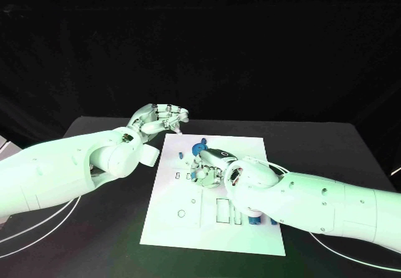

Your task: Assemble the parts on the task board

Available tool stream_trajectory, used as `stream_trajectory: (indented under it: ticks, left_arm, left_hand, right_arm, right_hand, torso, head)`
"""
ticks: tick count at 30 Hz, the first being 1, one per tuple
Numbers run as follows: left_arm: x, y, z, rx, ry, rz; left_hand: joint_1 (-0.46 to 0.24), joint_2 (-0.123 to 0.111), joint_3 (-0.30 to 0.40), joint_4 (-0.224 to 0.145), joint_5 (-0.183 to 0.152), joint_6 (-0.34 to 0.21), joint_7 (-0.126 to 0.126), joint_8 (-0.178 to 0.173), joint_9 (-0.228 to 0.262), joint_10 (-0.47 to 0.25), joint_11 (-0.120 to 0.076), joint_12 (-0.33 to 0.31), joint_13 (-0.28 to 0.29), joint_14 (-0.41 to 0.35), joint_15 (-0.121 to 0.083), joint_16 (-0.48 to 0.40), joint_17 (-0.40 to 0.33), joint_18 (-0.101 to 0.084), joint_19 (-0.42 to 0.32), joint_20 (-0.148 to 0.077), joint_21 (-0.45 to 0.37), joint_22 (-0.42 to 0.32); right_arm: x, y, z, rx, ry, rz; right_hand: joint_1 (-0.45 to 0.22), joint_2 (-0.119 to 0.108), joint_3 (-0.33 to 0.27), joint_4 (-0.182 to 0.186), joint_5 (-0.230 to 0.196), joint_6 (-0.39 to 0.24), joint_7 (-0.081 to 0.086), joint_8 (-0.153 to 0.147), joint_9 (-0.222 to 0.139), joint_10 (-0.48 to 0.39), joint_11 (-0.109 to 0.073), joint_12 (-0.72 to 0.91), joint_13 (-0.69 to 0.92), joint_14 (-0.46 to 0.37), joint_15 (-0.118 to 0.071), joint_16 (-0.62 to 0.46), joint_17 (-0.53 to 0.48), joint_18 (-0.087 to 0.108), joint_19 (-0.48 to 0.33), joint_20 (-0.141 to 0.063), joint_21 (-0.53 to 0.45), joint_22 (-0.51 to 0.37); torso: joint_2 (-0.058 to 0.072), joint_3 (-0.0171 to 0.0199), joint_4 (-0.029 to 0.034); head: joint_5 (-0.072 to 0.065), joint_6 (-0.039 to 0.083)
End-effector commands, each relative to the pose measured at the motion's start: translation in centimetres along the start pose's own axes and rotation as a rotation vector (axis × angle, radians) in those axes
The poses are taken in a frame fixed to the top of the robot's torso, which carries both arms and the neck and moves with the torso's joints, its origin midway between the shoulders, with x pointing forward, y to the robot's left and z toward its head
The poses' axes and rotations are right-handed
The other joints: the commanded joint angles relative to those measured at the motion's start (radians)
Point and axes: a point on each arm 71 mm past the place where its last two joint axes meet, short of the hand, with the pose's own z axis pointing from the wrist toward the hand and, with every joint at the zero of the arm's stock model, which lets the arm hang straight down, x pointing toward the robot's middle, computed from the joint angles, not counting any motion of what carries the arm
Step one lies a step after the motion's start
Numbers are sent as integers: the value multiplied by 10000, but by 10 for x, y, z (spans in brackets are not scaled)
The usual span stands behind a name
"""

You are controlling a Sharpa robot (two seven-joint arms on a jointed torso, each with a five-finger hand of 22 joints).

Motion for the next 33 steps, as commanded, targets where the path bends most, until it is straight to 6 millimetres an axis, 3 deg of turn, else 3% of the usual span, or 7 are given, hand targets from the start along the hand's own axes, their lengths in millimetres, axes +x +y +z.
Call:
stream_trajectory:
  ticks: [1, 17, 26, 33]
  left_arm:
    - [1, -1, 0, 22, 89, -98]
    - [1, -1, 0, 3, 133, -113]
    - [2, -1, 0, -17, 171, -123]
    - [1, 0, 0, -31, 172, -118]
  left_hand:
    - [-13, -28, -2, 43, -41, -41, 109, 13, 12, -51, -16, 48, 10, 19, -7, 59, 8, 56, 12, -20, 51, 11]
    - [-14, -27, -2, 45, -41, -50, 114, 11, 12, -67, -12, 49, 11, 19, -4, 69, 15, 55, 10, -19, 58, 15]
    - [5, -25, 6, 35, -42, -70, 121, 8, 15, -105, -6, 62, 17, 19, 1, 102, 39, 55, 6, -16, 85, 30]
    - [7, -24, 6, 34, -42, -73, 122, 9, 16, -110, -4, 65, 19, 22, 1, 110, 44, 55, 6, -16, 90, 33]
  right_arm:
    - [3, 0, 0, 10, 181, -206]
    - [3, 1, 0, -2, 9, -221]
    - [3, 1, 0, 16, -121, -172]
    - [3, 2, 0, -16, -220, -154]
  right_hand:
    - [-130, -4, -21, 36, -57, -49, 33, 19, -9, -59, -3, -47, 406, 858, 46, 20, 1807, -27, -44, 1, -64, 25]
    - [-308, -152, -75, 104, -217, -464, 174, -196, -86, -197, 116, -180, 283, 839, 155, -13, 1733, -3, -103, 90, -204, -50]
    - [-426, -206, -331, 294, -1473, -1038, 325, -498, -180, -527, 267, -519, -69, 790, 288, -98, 1550, 66, -249, 226, -547, -259]
    - [-538, -281, -608, 458, -1633, -1091, 331, -513, -172, -614, 279, -610, -171, 769, 301, -133, 1475, 87, -291, 243, -656, -323]
  torso:
    - [0, 3, 1]
    - [-1, -3, -8]
    - [-4, -5, 0]
    - [-3, -5, -6]
  head:
    - [-1, -7]
    - [-23, -14]
    - [-32, -10]
    - [-23, -1]
